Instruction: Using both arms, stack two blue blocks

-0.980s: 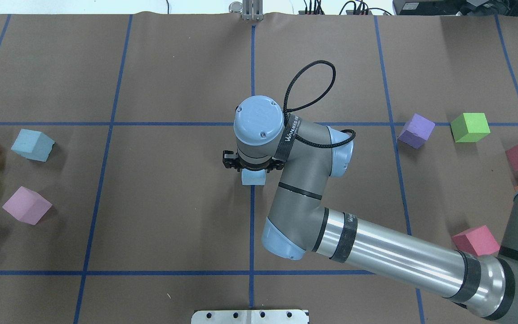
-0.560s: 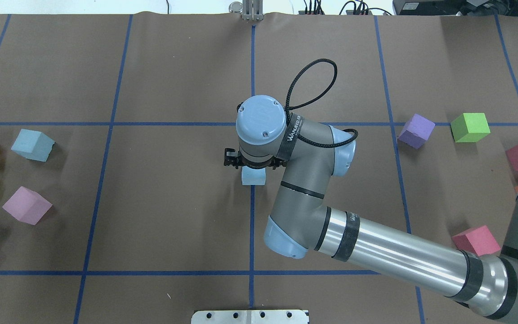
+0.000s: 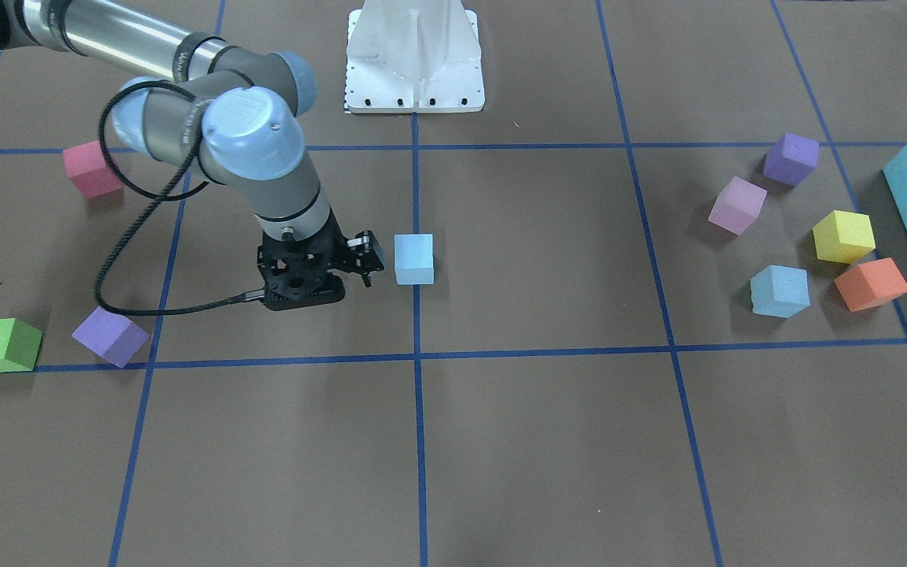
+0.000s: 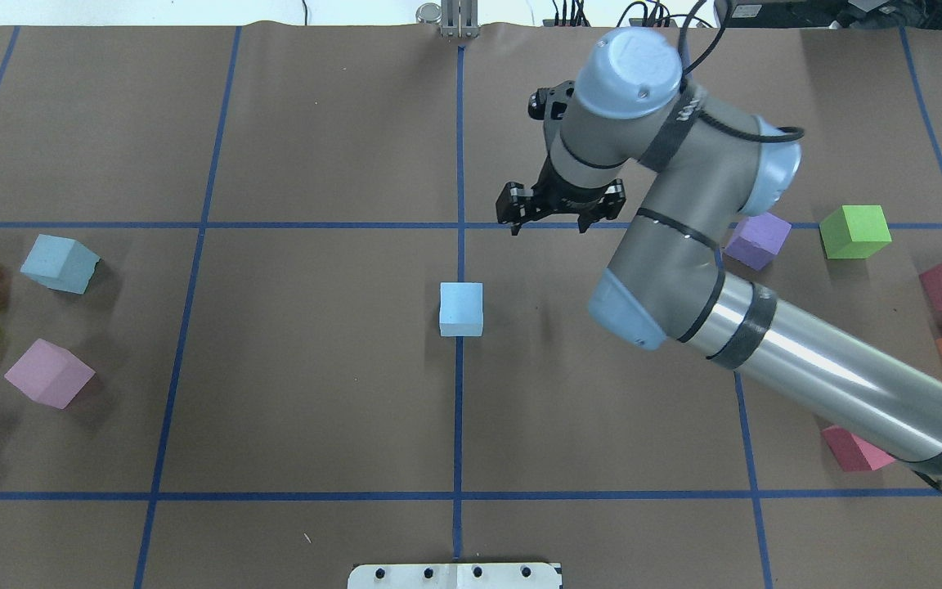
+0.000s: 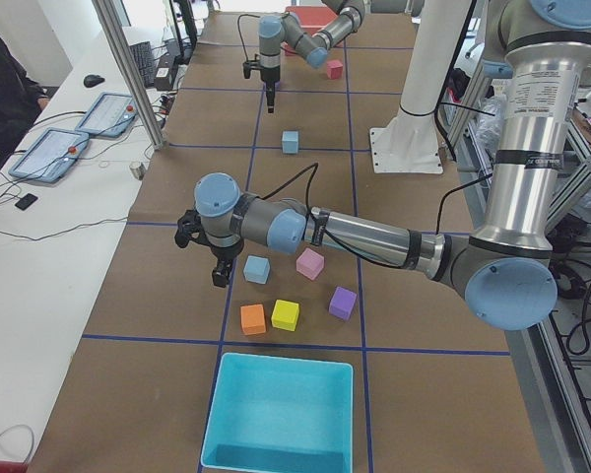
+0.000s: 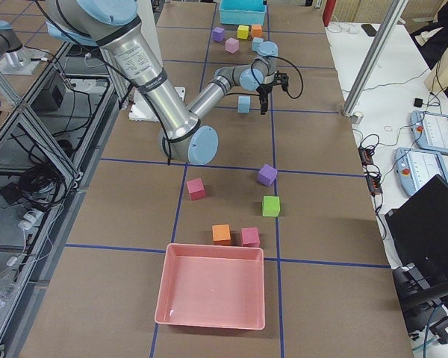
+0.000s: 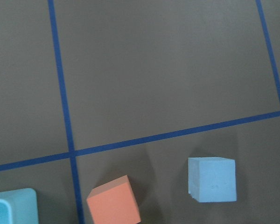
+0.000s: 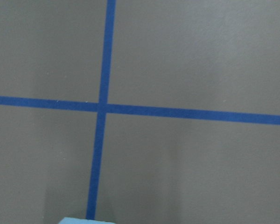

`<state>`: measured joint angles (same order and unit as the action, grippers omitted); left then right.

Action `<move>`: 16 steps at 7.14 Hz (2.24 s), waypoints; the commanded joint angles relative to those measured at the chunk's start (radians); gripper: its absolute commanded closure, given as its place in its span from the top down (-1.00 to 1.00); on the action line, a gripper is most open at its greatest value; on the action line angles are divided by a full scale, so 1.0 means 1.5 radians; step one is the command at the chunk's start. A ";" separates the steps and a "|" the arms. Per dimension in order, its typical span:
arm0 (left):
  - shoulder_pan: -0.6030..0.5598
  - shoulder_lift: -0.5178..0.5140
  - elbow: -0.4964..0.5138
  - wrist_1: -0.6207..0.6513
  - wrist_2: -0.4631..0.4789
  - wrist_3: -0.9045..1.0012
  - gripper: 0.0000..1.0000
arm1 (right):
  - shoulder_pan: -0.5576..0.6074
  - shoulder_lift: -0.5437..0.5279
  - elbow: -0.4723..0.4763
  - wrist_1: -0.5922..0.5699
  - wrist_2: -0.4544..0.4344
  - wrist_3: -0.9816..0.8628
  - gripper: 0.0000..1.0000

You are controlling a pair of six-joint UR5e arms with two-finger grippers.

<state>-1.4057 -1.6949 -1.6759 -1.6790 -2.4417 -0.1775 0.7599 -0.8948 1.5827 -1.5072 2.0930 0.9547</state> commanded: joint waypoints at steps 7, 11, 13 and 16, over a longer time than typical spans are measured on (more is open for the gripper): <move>0.179 -0.051 0.163 -0.236 0.098 -0.206 0.96 | 0.554 -0.261 0.125 -0.342 0.128 -0.752 1.00; 0.232 -0.045 0.168 -0.288 0.129 -0.276 0.96 | 0.599 -0.296 0.128 -0.342 0.123 -0.790 1.00; 0.242 -0.042 0.169 -0.289 0.132 -0.283 0.96 | 0.599 -0.298 0.128 -0.342 0.123 -0.790 1.00; 0.261 -0.042 0.178 -0.289 0.147 -0.282 0.83 | 0.599 -0.297 0.128 -0.342 0.123 -0.790 1.00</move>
<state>-1.0274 -1.7580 -1.4150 -2.1121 -2.2320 -0.6008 1.6582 -1.3412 1.7754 -2.0202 2.2780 -0.2301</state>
